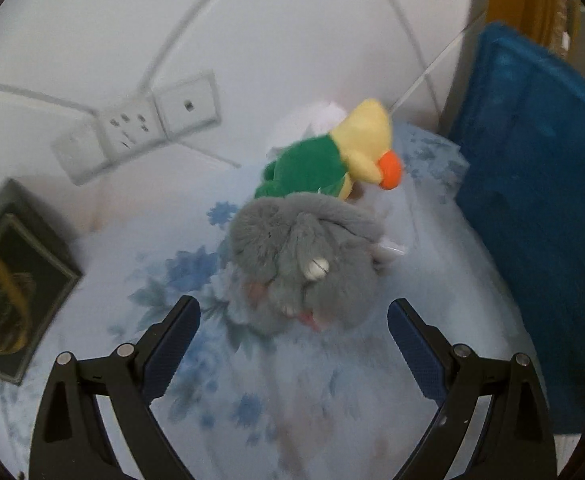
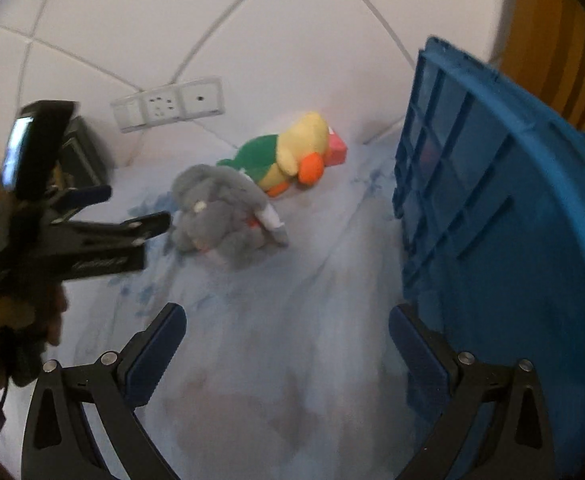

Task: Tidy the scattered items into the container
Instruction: 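Move both open tools back over the grey bunny and duck plush, then grasp the grey bunny plush with the left tool while the right tool grasps the pink tissue pack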

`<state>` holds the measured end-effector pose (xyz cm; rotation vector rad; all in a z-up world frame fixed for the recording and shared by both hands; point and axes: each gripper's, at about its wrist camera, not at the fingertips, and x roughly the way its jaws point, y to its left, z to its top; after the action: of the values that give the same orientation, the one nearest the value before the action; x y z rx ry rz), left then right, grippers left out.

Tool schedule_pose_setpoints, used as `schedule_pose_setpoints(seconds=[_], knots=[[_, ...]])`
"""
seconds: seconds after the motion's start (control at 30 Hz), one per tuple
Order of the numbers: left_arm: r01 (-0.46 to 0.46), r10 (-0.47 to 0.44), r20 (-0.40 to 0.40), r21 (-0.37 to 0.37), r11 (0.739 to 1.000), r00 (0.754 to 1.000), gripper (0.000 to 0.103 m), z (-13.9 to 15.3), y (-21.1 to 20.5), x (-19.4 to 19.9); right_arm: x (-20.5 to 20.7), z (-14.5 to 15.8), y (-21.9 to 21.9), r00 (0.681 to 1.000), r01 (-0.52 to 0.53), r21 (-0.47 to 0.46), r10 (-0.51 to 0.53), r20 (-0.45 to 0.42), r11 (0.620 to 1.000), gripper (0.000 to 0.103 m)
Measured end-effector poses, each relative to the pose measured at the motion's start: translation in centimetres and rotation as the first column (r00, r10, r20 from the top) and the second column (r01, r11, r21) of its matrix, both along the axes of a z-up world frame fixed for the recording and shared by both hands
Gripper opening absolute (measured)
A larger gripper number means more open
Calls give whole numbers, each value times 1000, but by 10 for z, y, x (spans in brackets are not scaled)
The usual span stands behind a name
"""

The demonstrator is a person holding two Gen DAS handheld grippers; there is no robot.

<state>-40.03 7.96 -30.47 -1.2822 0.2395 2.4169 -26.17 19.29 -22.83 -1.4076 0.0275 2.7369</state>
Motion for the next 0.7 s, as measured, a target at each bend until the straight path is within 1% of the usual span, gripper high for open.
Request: schedule_pose_setpoints(seconds=[0.03, 0.1, 0.23, 0.27, 0.3, 0.33, 0.37, 0.43, 0.47, 0.5, 0.53, 0.6, 0.7], knots=[[-6, 5, 28, 14, 1000, 1000, 96, -14, 3, -14, -6, -9, 2, 1000, 25, -2, -25, -13, 1000, 103], [-33, 31, 58, 28, 999, 998, 96, -30, 6, -34, -16, -24, 3, 998, 58, -9, -59, -22, 998, 103], [-59, 51, 105, 75, 995, 993, 96, -61, 18, -66, -31, -50, 2, 997, 76, -12, -77, -24, 997, 103], [-59, 48, 119, 92, 994, 992, 100, -67, 21, -72, -34, -57, 2, 996, 81, -15, -82, -23, 997, 103], [-61, 48, 131, 102, 993, 990, 100, -74, 23, -76, -38, -63, 3, 996, 86, -21, -87, -25, 996, 103], [-66, 53, 134, 96, 993, 990, 97, -80, 25, -80, -43, -69, 3, 996, 90, -28, -90, -27, 996, 103], [-71, 60, 121, 89, 993, 991, 85, -83, 22, -80, -49, -75, 4, 995, 93, -36, -94, -28, 995, 103], [-71, 62, 81, 116, 991, 995, 55, -79, 11, -72, -62, -86, 4, 996, 84, -62, -86, -33, 995, 103], [-65, 60, 49, 115, 991, 997, 40, -74, 2, -64, -68, -89, 2, 996, 74, -66, -76, -37, 995, 103], [-68, 66, 21, 109, 992, 998, 38, -70, -9, -55, -73, -93, 0, 997, 59, -72, -62, -39, 996, 103], [-80, 80, 5, 120, 990, 997, 36, -67, -26, -45, -77, -95, -3, 998, 41, -80, -45, -44, 996, 103], [-106, 108, -15, 125, 987, 994, 36, -64, -54, -26, -90, -107, -12, 999, -5, -97, 1, -36, 995, 103], [-154, 158, -34, 99, 983, 987, 35, -67, -96, 1, -110, -127, -33, 996, -84, -113, 82, -20, 990, 103]])
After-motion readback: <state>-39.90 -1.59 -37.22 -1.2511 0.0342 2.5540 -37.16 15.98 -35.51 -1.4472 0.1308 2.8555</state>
